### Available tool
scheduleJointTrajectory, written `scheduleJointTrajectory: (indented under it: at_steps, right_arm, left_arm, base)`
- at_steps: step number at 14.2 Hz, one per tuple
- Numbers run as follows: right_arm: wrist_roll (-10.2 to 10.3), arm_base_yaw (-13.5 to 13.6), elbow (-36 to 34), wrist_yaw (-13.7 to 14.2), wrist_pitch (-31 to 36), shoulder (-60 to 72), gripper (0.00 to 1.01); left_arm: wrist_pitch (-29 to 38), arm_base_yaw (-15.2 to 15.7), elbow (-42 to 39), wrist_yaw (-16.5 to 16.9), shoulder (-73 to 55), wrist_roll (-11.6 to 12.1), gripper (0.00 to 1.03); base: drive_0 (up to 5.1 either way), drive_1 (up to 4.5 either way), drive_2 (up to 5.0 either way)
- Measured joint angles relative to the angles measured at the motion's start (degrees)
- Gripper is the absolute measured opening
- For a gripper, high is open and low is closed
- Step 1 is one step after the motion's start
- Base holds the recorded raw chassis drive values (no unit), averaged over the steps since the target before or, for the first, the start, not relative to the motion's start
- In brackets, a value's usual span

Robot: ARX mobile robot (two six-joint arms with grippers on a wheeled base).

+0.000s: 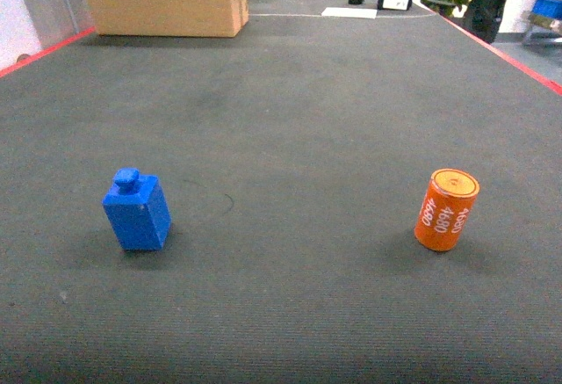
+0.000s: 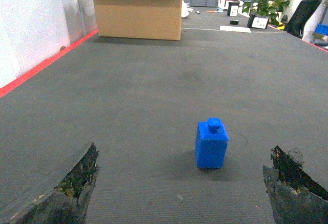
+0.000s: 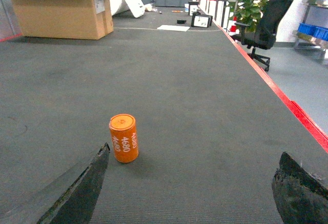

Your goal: Sort blue parts and orange caps into right shelf containers

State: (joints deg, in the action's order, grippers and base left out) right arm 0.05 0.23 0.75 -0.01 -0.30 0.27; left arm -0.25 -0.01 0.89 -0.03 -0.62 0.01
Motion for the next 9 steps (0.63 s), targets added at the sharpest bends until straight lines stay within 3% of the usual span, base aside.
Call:
scheduleJointTrajectory:
  at_steps: [9]
  right_arm:
    - [0.0, 0.0, 0.0, 0.0, 0.0, 0.0, 0.98]
  left_arm:
    - [0.0, 0.0, 0.0, 0.0, 0.0, 0.02, 0.98]
  base:
    - [0.0, 0.0, 0.0]
